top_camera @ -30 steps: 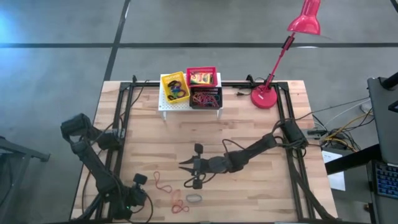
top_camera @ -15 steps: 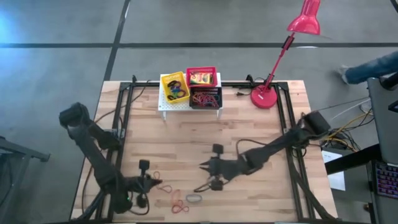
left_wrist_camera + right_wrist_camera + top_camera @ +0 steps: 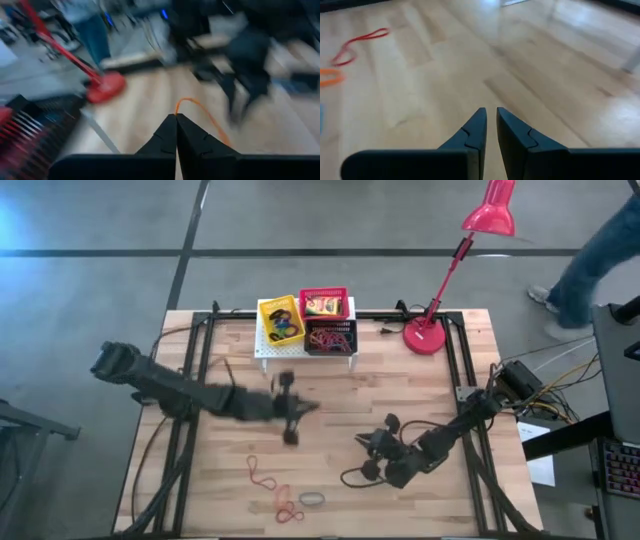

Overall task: Pick & Place Office Desk Supplies
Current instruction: Put the orange rubber band into the black bin on the shelf, then put the blue rubber band into the black bin on the shelf

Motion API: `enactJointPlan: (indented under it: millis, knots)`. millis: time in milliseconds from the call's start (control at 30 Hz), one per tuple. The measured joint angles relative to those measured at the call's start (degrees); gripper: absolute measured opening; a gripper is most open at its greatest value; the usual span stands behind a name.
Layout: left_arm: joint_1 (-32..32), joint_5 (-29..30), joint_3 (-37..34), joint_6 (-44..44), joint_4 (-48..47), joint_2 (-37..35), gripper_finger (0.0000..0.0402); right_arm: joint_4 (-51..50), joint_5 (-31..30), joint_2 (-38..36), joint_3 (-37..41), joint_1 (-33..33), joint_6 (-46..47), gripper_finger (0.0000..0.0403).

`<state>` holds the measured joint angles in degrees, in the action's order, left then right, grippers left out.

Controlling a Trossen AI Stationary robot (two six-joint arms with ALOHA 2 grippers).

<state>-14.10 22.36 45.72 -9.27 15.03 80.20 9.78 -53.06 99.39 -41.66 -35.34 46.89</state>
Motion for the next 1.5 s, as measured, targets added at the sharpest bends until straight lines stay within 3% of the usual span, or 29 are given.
enactJointPlan:
  millis: [200,333,500,967,1300,1500]
  knots:
    - [17.76,-12.57,2.95,-1.46,9.27,0.25,0.0003,0.15,-3.04,0.11,0.58,0.27,2.19,0.0038]
    - [25.66,-14.3,5.58,-2.48,9.28,0.26,0.0002,0.21,-6.15,0.11,0.55,0.27,2.23,0.0038]
    - [31.05,-15.05,6.08,-4.34,9.28,0.26,0.0002,0.18,-7.41,0.11,0.58,0.55,2.03,0.0038]
    - [32.89,-13.54,8.54,-4.01,10.0,11.11,0.0018,1.17,-7.65,0.11,0.6,1.12,2.03,0.0038]
    - [32.4,-13.39,18.56,-3.79,-14.04,10.71,0.0154,1.59,-7.58,0.11,0.62,1.12,2.21,0.0038]
    - [30.07,-13.39,27.55,-0.74,-33.05,10.71,0.0201,1.66,-7.56,0.13,0.62,1.12,2.23,0.0038]
